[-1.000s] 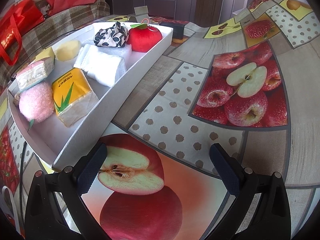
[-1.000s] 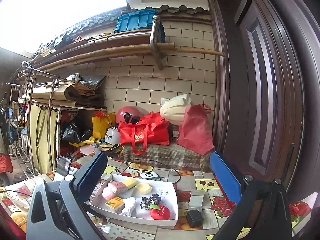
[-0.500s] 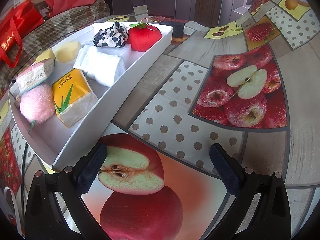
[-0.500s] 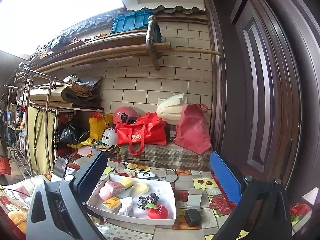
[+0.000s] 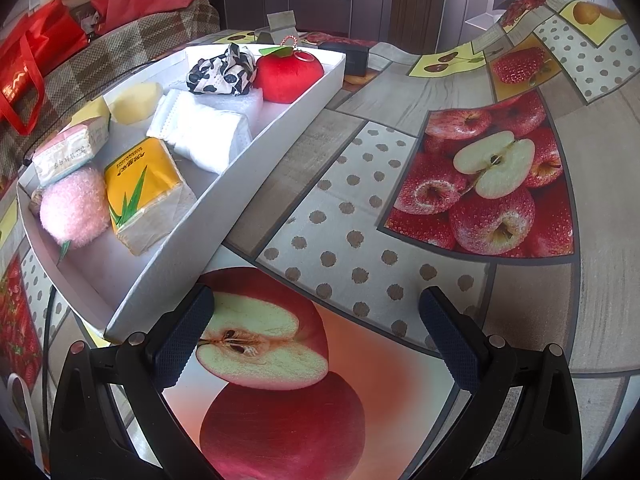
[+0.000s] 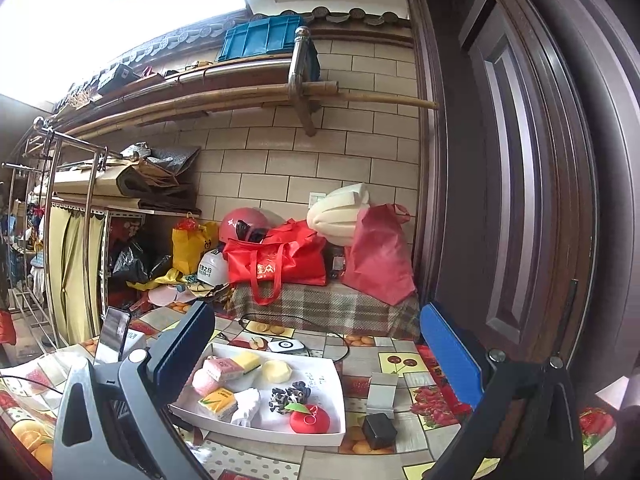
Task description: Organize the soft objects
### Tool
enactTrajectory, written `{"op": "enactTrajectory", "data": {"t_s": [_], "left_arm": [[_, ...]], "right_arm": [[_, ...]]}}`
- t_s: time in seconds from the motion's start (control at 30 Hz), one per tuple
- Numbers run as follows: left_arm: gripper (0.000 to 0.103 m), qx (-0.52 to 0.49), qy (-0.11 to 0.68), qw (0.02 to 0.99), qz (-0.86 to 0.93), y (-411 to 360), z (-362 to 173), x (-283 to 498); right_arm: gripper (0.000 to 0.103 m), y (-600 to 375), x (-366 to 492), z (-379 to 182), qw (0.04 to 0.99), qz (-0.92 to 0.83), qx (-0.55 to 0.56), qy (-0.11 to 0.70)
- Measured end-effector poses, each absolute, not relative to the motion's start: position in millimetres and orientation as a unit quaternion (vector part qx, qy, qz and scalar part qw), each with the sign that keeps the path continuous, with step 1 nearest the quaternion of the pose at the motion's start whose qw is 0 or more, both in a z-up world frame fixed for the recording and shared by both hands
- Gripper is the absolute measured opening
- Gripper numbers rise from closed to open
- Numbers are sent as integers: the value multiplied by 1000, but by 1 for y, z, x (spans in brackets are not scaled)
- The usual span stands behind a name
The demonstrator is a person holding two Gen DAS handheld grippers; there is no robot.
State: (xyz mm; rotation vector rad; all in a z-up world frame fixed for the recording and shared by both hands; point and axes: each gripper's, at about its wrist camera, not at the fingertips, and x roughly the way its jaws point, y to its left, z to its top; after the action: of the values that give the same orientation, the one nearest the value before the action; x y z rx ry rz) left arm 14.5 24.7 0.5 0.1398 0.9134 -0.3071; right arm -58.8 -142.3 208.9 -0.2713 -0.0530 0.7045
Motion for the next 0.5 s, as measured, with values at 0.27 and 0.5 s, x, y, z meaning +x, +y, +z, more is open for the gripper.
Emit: {"op": "enactTrajectory", "data": {"t_s": [0.27,0.5], "left_arm": [[103,70,439,884,-146,24,0,15],[103,73,439,884,-144,24,0,15]], "right_arm": [[103,-148,-58,204,926,352,-133,-23],[103,-153,-66,192,916,369,-155,-20]]}}
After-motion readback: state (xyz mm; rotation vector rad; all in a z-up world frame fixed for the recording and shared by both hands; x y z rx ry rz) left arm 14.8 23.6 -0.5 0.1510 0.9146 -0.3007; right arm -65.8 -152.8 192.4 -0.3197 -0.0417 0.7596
